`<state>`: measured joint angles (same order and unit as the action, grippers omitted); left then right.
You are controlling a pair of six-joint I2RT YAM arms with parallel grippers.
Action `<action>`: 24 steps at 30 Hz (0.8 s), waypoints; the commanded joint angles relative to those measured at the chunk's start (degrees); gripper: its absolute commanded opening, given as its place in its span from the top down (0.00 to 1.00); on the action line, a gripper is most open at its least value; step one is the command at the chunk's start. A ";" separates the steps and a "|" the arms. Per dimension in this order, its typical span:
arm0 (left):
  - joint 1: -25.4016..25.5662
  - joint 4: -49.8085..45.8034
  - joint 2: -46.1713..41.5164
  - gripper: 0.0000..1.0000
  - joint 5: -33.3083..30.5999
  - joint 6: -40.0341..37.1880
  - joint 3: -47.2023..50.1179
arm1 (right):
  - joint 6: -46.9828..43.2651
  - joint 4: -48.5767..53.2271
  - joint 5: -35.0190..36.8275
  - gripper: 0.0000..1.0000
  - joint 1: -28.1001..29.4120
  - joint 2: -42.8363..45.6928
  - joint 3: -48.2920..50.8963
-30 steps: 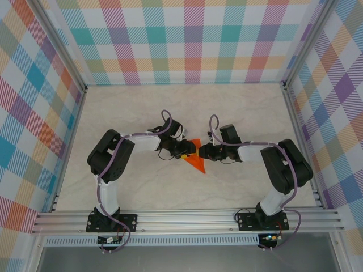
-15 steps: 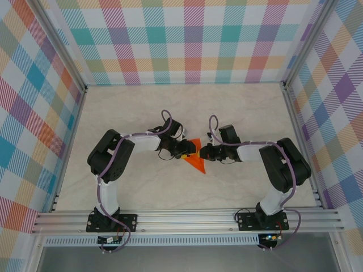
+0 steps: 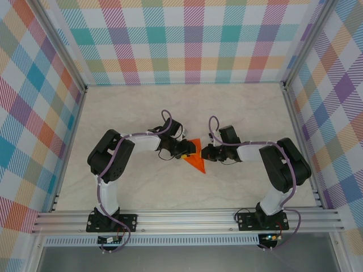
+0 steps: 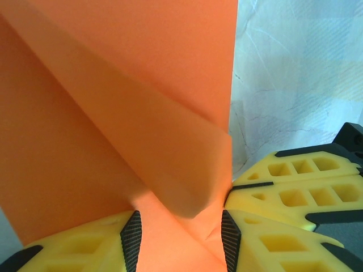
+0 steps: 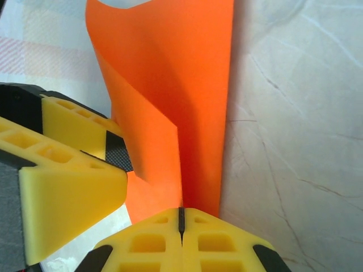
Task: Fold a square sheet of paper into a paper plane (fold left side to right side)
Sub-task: Fourth fold the wing at the center of the table.
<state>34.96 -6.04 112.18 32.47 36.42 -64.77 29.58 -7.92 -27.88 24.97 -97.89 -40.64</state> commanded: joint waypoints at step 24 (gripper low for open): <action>0.82 -2.57 0.53 0.55 -1.59 -1.26 -1.03 | -2.66 7.26 4.78 1.00 0.61 -0.61 -1.40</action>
<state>34.96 -6.07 112.18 32.49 36.42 -64.77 28.93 -4.89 -24.73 25.15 -97.89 -41.04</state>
